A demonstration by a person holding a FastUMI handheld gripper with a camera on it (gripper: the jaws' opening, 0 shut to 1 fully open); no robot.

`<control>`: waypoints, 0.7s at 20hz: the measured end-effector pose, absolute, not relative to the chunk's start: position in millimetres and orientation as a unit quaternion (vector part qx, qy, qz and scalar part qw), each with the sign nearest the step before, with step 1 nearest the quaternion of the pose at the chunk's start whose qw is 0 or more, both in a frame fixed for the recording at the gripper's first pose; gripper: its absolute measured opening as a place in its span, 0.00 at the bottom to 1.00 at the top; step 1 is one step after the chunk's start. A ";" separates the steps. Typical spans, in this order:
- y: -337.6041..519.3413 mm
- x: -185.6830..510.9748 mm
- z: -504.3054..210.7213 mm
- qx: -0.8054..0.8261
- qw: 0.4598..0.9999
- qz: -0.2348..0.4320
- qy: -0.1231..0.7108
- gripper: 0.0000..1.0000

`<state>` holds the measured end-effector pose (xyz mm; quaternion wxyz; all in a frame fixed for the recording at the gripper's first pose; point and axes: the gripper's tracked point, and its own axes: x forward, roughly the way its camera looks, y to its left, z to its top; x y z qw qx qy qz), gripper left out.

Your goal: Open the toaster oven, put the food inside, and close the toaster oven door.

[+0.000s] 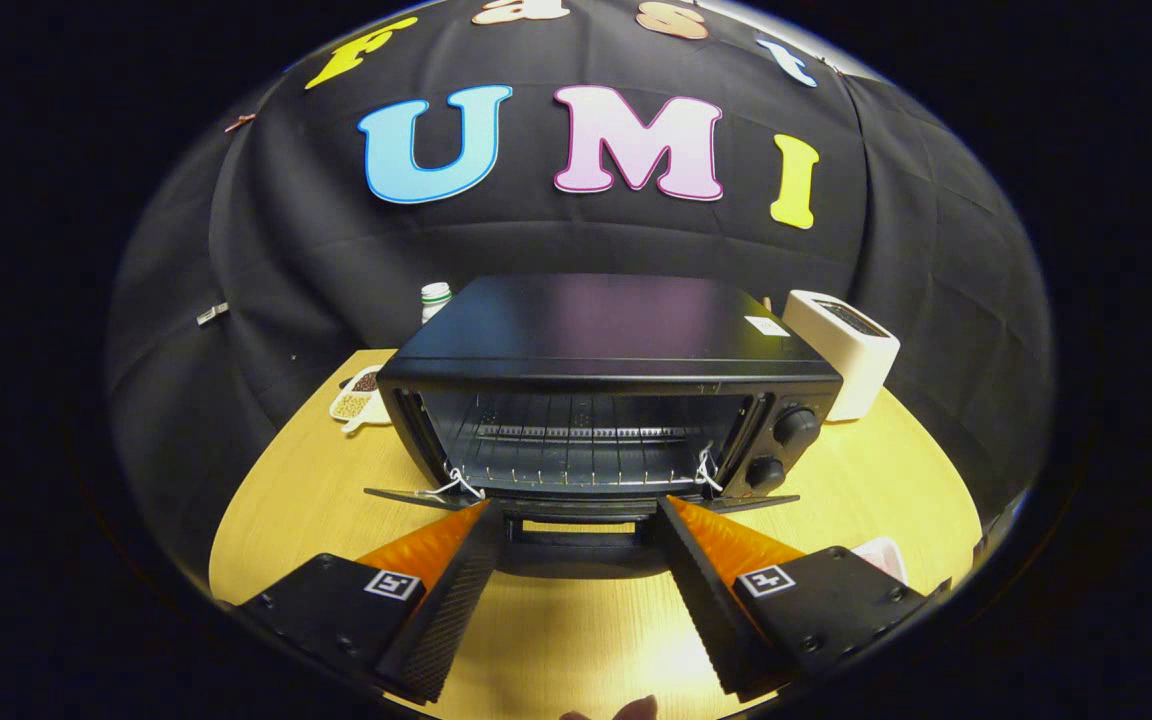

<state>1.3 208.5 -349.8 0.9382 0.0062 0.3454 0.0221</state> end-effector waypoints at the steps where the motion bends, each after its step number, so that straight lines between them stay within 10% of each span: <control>1: 208.6 -2.9 -351.8 0.007 0.936 0.022 0.350 0.99; 14: 204.4 -85.1 -429.6 0.005 0.882 0.038 0.470 0.99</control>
